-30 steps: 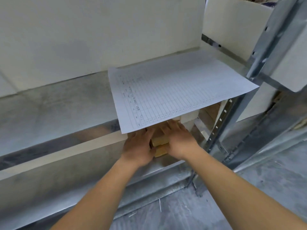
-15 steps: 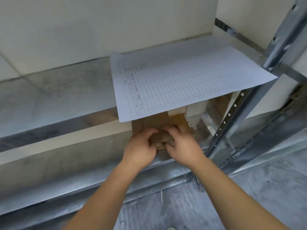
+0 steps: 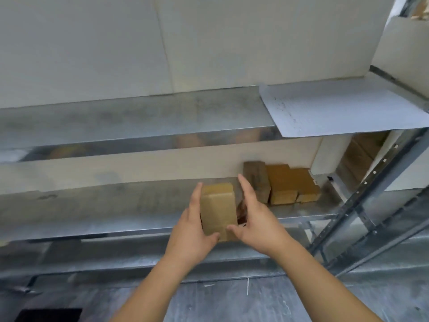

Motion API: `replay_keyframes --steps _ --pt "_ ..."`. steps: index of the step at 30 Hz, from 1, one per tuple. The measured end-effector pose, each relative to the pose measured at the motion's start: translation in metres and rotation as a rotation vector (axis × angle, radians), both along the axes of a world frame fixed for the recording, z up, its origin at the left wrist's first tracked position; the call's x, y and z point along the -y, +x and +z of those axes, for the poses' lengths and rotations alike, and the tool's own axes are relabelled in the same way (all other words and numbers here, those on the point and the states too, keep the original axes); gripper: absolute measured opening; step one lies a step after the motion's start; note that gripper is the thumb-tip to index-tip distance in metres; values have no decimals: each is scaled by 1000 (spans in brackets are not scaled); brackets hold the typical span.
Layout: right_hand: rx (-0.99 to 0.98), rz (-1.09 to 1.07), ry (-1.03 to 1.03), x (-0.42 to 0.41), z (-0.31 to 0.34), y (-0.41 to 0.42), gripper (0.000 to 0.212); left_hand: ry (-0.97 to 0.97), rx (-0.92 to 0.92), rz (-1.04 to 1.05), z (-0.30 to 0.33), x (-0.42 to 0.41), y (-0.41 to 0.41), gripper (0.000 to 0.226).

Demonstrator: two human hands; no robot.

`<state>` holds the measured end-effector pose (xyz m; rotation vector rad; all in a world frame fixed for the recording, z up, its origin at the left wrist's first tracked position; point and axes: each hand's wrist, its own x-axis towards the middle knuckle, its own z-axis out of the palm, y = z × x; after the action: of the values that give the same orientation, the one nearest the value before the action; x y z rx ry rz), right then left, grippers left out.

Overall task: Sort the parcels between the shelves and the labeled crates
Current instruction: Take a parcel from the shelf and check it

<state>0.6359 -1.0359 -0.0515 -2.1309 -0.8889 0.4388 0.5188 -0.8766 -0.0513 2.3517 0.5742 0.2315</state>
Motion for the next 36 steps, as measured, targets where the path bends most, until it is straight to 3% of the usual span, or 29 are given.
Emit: replay_keyframes --steps 3,10,13,17,19,23,26,30,36 --pt "74 150 -34 -39 5 -47 105 67 -14 64 -1 -28 -67 122" --pt "66 426 119 -131 3 -176 67 66 153 283 1 -85 -240 47" --pt "47 532 191 -168 12 -236 37 118 181 361 9 -99 -310 37" --pt "29 641 200 -214 21 -314 24 134 200 507 16 -111 -397 19" --pt "-76 668 197 -232 26 -351 40 66 220 619 21 -115 -437 31" --pt "-153 830 106 -258 37 -418 105 -12 231 800 32 -116 -511 86" --pt "-128 935 121 -279 36 -458 122 -17 245 908 35 -116 -552 107" --pt "-113 1090 163 -307 36 -507 118 54 222 1019 34 -116 -597 107" --pt "-88 1266 276 -351 18 -567 77 159 107 1134 24 -126 -651 74"
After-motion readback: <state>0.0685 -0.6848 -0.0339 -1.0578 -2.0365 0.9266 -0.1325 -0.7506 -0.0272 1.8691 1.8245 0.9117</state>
